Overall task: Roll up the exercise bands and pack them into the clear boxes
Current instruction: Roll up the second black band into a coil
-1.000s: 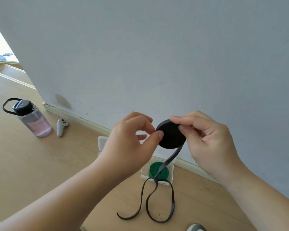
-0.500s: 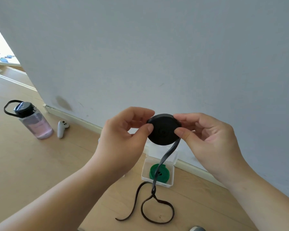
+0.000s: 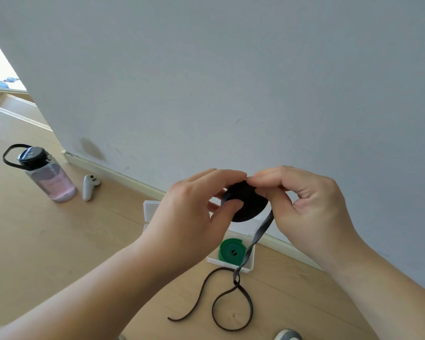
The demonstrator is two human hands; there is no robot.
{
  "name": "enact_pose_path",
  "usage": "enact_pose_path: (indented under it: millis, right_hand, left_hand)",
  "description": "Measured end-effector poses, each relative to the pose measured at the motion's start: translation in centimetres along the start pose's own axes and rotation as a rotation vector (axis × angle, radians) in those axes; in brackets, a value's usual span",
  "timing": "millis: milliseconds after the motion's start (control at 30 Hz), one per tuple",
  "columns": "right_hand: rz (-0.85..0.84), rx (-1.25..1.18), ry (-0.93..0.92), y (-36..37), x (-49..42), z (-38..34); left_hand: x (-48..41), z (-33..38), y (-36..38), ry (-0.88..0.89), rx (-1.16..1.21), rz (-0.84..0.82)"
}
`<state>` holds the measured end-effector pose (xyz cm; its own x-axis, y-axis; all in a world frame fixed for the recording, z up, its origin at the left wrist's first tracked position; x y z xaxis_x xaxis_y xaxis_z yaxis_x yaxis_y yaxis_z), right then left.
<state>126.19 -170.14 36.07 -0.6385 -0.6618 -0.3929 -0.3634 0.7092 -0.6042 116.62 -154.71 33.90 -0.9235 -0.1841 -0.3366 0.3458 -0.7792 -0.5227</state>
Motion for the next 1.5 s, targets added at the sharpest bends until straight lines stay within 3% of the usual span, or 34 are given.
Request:
enact_pose_path:
  millis: [133,400,467,567,767,933,1067,1200,1500]
  right_hand:
    - [0.059,-0.217,0.205,-0.1,0.1,0.7]
    - [0.140,-0.650,0.338,-0.2,0.0,1.1]
    - [0.101,-0.590,0.348,-0.2,0.2,1.3]
    - [0.004,-0.270,0.295,0.1,0.6,1.2]
    - [-0.038,-0.014,0.067,0.5,0.3,0.0]
    - [0.016,-0.285,0.255,0.2,0.2,0.8]
    - [-0.033,-0.310,0.248,0.0,0.0,0.6]
    - [-0.025,-0.384,0.225,-0.5,-0.2,0.6]
    - [-0.062,-0.262,0.231,-0.3,0.0,0.1]
  left_hand:
    - [-0.1,-0.7,-0.4,-0.199,0.225,0.051]
    - [-0.2,-0.5,-0.5,-0.255,0.712,0.152]
    - [-0.3,-0.8,-0.2,-0.278,0.627,0.079]
    - [-0.2,-0.9,-0.1,-0.257,0.263,0.033]
    - [-0.3,-0.2,0.4,-0.097,0.120,-0.011]
    - [-0.5,-0.8,0.0,-0.179,0.177,0.027]
    - [-0.7,-1.2,-0.4,-0.244,0.341,0.068]
    - [-0.6,-1.3,-0.1,-0.309,0.552,0.006]
    - [-0.6,-0.2,-0.2,-0.242,0.256,-0.083]
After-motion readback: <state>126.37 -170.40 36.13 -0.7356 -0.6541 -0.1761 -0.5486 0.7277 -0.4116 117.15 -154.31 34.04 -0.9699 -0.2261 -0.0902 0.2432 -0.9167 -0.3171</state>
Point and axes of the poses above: each hand's wrist, its own x-axis away from the middle knuckle, its own y-axis out of the palm, z = x × y, the point moved 4 cm from there along -x, towards the middle knuckle, and after that the axes turned 9 degrees about -z, right-handed, at the moved point
